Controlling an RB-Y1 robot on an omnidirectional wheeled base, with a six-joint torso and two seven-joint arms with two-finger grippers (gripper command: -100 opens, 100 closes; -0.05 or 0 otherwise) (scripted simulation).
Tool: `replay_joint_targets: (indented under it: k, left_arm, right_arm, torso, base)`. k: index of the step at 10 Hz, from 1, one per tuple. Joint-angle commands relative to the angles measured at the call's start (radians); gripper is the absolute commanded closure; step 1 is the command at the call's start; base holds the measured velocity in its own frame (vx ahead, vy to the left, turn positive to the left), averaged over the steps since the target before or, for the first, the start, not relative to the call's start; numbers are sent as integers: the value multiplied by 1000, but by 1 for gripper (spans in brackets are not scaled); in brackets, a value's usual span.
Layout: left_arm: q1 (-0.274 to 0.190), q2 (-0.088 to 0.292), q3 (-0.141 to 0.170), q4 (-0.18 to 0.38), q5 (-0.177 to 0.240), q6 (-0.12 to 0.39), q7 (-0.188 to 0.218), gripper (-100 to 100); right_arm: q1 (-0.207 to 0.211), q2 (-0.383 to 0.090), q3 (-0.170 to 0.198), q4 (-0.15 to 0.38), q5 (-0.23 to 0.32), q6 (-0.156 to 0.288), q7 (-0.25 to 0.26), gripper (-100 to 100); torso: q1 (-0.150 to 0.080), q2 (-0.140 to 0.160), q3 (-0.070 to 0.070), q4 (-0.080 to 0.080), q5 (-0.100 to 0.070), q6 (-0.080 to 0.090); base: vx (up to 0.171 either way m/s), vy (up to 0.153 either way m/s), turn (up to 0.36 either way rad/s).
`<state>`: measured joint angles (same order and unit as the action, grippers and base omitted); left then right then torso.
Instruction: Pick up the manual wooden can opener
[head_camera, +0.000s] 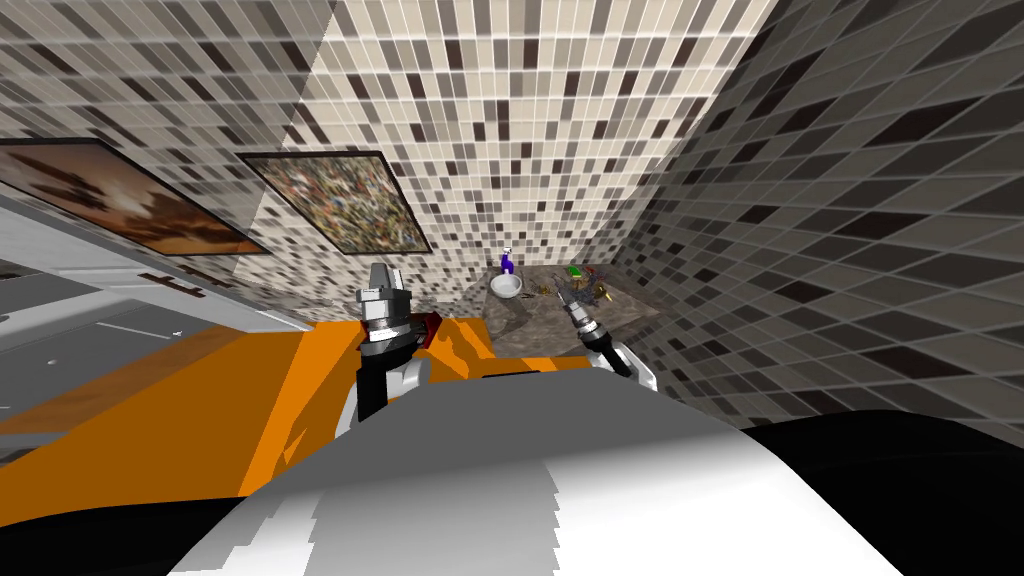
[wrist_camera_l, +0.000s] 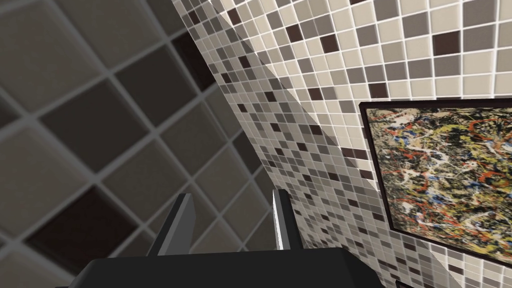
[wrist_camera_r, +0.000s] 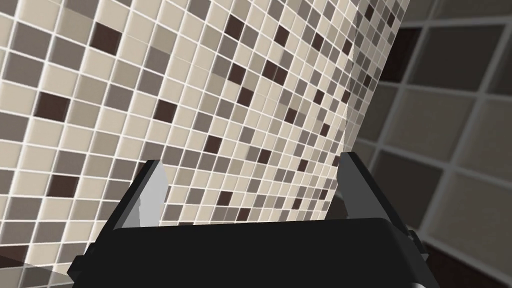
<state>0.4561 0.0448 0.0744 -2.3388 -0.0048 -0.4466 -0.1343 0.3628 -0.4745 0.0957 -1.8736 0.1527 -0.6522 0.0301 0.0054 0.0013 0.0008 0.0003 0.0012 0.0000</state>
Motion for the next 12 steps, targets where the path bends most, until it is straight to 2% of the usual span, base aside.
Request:
replay_joint_targets:
  k: [1, 3, 4, 6, 7, 9, 10, 12]
  left_arm:
    - [0, 0, 0, 0, 0, 0, 0, 0]
    - [0, 0, 0, 0, 0, 0, 0, 0]
    - [0, 0, 0, 0, 0, 0, 0, 0]
    - [0, 0, 0, 0, 0, 0, 0, 0]
    - [0, 0, 0, 0, 0, 0, 0, 0]
    - [0, 0, 0, 0, 0, 0, 0, 0]
    - [0, 0, 0, 0, 0, 0, 0, 0]
    - [0, 0, 0, 0, 0, 0, 0, 0]
  right_arm:
    - [-4, -32, 3, 22, 17, -19, 16, -100]
    - [-33, -96, 13, 85, 72, -68, 59, -100]
    - [-33, -113, 13, 98, 72, -68, 59, -100]
    - [-65, -178, 24, 166, 128, -109, 101, -100]
    - [-65, -196, 24, 176, 128, -109, 101, -100]
    - [-98, -267, 39, 254, 183, -141, 143, -100]
    - [-98, -281, 39, 256, 183, -141, 143, -100]
    - [-130, -348, 58, 323, 237, -162, 182, -100]
  torso:
    - [0, 0, 0, 0, 0, 0]
    - [-1, 0, 0, 0, 0, 0]
    - [0, 0, 0, 0, 0, 0]
    - [-1, 0, 0, 0, 0, 0]
    - [0, 0, 0, 0, 0, 0]
    - [-1, 0, 0, 0, 0, 0]
    - [0, 0, 0, 0, 0, 0]
    - [-1, -1, 0, 0, 0, 0]
  base:
    - [-23, 70, -16]
    - [-23, 73, -15]
    - [-19, 62, -7]
    - [-22, 80, 13]
    - [-29, 73, 4]
    - [-26, 82, 50]
    - [-14, 63, 20]
    - [-19, 79, 99]
